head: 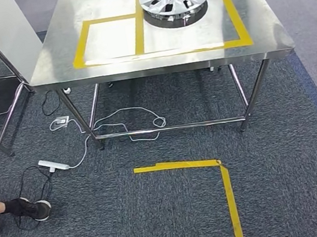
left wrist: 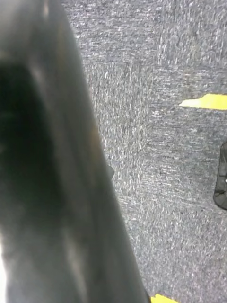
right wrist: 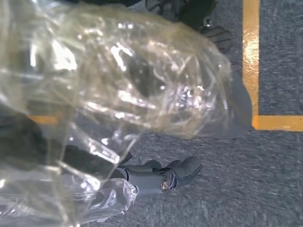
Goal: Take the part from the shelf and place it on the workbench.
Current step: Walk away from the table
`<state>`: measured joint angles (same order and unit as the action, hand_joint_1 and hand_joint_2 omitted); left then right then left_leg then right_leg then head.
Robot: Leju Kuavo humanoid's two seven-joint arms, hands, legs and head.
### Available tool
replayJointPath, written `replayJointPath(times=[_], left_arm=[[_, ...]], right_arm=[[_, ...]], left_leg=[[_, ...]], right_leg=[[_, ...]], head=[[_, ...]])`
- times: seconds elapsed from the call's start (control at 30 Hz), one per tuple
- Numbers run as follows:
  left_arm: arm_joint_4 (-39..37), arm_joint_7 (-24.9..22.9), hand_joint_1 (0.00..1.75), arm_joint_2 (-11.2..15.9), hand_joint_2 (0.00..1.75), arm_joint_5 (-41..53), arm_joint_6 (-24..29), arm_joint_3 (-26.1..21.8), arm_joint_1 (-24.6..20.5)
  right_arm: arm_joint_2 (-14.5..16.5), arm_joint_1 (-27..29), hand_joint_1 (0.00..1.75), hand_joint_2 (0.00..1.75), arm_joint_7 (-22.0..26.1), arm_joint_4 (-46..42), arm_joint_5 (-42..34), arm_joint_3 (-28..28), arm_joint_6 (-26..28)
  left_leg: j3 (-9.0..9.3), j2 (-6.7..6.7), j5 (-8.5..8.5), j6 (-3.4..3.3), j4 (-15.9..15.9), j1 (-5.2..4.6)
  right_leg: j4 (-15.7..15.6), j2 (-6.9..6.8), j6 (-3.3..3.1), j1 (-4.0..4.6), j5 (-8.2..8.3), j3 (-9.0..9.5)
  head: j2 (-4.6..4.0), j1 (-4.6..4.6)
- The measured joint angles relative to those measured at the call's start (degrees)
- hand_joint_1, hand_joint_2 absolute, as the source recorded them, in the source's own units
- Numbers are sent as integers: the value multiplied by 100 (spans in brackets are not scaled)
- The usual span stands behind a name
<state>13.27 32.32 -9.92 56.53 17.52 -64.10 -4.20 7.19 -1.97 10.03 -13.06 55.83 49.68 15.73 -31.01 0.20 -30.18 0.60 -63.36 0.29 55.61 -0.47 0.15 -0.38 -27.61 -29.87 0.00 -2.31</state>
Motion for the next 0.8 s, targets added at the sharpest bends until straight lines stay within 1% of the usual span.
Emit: replayJointPath(times=[0.03, 0.07, 0.1, 0.17, 0.2, 0.23, 0.27, 0.33, 0.37, 0.4, 0.43, 0.47, 0.5, 0.53, 0.57, 0.6, 0.63, 0.67, 0.7, 0.73, 0.77, 0.8], left_arm=[[0, -1, 0, 0, 0, -1, 2, -1, -2], [0, -1, 0, -1, 0, -2, 4, -1, -1], [0, -2, 0, -1, 0, -3, 5, -1, -1], [0, -2, 0, -5, 0, -7, 7, -2, 0], [0, -2, 0, -8, 0, -8, 8, -2, -4], [0, -2, 0, -10, 0, -9, 8, -3, -9], [0, -2, 0, -14, 0, -9, 8, -3, -13], [0, -2, 0, -20, 0, -9, 8, -3, -11], [0, -2, 0, -22, 0, -9, 8, -3, -8], [0, -2, 0, -25, 0, -9, 8, -3, -7], [0, -2, 0, -25, 0, -9, 8, -3, -7], [0, -2, 0, -27, 0, -9, 8, -3, -8], [0, -2, 0, -31, 0, -9, 9, -3, -8], [0, -2, 0, -36, 0, -9, 11, -4, -8], [0, -2, 0, -42, 0, -9, 13, -4, -9], [0, -2, 0, -46, 0, -9, 19, -5, -11], [0, -3, 0, -50, 0, -9, 26, -5, -12], [0, -4, 0, -50, 0, -9, 35, -7, -10], [0, -5, 0, -49, 0, -10, 48, -9, -4], [0, -5, 0, -47, 0, -13, 56, -14, 6], [0, -6, 0, -44, 0, -18, 64, -23, 14], [0, -6, 0, -43, 0, -23, 71, -34, 19]], right_arm=[[7, -4, 0, 0, 0, 5, 1, -2, -1], [14, -9, 0, 0, 0, 8, 2, -4, -2], [20, -13, 0, 0, 0, 10, 3, -7, -5], [26, -14, 0, 0, -3, 13, 5, -11, -8], [27, -10, 0, 0, -4, 13, 5, -13, -9], [27, -7, 0, 0, -6, 14, 6, -13, -9], [27, -6, 0, 0, -7, 15, 6, -14, -10], [27, -6, 0, 0, -7, 17, 7, -16, -10], [28, -5, 0, 0, -7, 20, 8, -18, -10], [28, -3, 0, 0, -7, 22, 10, -20, -10], [29, -1, 0, 0, -7, 25, 11, -21, -10], [29, -3, 0, 0, -7, 27, 12, -21, -11], [29, -10, 0, 0, -7, 27, 11, -22, -14], [29, -22, 0, 0, -6, 27, 10, -22, -18], [29, -37, 0, 0, -5, 27, 7, -23, -25], [29, -47, 0, 0, -5, 28, 2, -23, -36], [29, -49, 0, 0, -4, 29, -4, -23, -50], [31, -42, 0, 0, -5, 33, -10, -23, -68], [34, -34, 0, 0, -3, 37, -18, -23, -80], [37, -29, 0, 0, 7, 40, -26, -22, -79], [40, -27, 0, 0, 19, 44, -35, -22, -64], [42, -29, 0, 0, 32, 45, -44, -21, -40]], left_leg=[[181, -4, 84, -30, 321, -7], [282, -8, 112, -58, 525, -15], [309, -12, 96, -81, 608, -24], [268, -4, 127, -129, 662, -15], [240, 2, 153, -169, 687, -3], [202, 9, 187, -218, 709, 10], [155, 15, 229, -263, 720, 18], [36, 22, 315, -302, 714, 1], [-26, 27, 363, -305, 710, -8], [-86, 31, 411, -305, 707, -16], [-142, 31, 455, -299, 702, -21], [-191, 31, 496, -289, 698, -24], [-230, 30, 536, -272, 692, -28], [-265, 29, 572, -248, 686, -36], [-292, 31, 613, -220, 681, -47], [-312, 34, 656, -190, 678, -54], [-328, 37, 695, -161, 679, -60], [-342, 36, 712, -134, 664, -59], [-366, 31, 657, -105, 618, -56], [-401, 23, 507, -75, 504, -50], [-458, 15, 260, -44, 285, -43], [-532, 9, -44, -13, -32, -34]], right_leg=[[38, 2, 16, 7, 9, -41], [65, 4, 43, 14, 25, -74], [80, 4, 80, 18, 50, -105], [101, 7, 160, 20, 77, -154], [149, 11, 193, 20, 16, -201], [285, 18, 218, 20, -120, -272], [536, 24, 238, 17, -331, -378], [1297, 31, 263, 11, -793, -639], [1613, 30, 272, 10, -914, -720], [1752, 30, 276, 9, -912, -714], [1650, 30, 272, 9, -786, -592], [1341, 30, 261, 9, -599, -365], [900, 30, 243, 10, -450, -75], [457, 32, 227, 15, -367, 214], [126, 34, 212, 21, -347, 415], [-67, 37, 197, 28, -367, 507], [-130, 40, 181, 35, -371, 517], [-136, 33, 144, 25, -344, 467], [-138, 23, 96, 17, -307, 419], [-144, 12, 42, 6, -260, 378], [-149, 1, -6, -5, -205, 325], [-143, -3, -32, -3, -156, 266]], head=[[0, 2], [0, 4], [0, 5], [0, 5], [0, 11], [0, 23], [0, 36], [0, 52], [0, 49], [0, 48], [0, 49], [0, 48], [0, 50], [0, 49], [0, 45], [0, 44], [0, 40], [0, 43], [0, 44], [0, 35], [0, 26], [0, 12]])
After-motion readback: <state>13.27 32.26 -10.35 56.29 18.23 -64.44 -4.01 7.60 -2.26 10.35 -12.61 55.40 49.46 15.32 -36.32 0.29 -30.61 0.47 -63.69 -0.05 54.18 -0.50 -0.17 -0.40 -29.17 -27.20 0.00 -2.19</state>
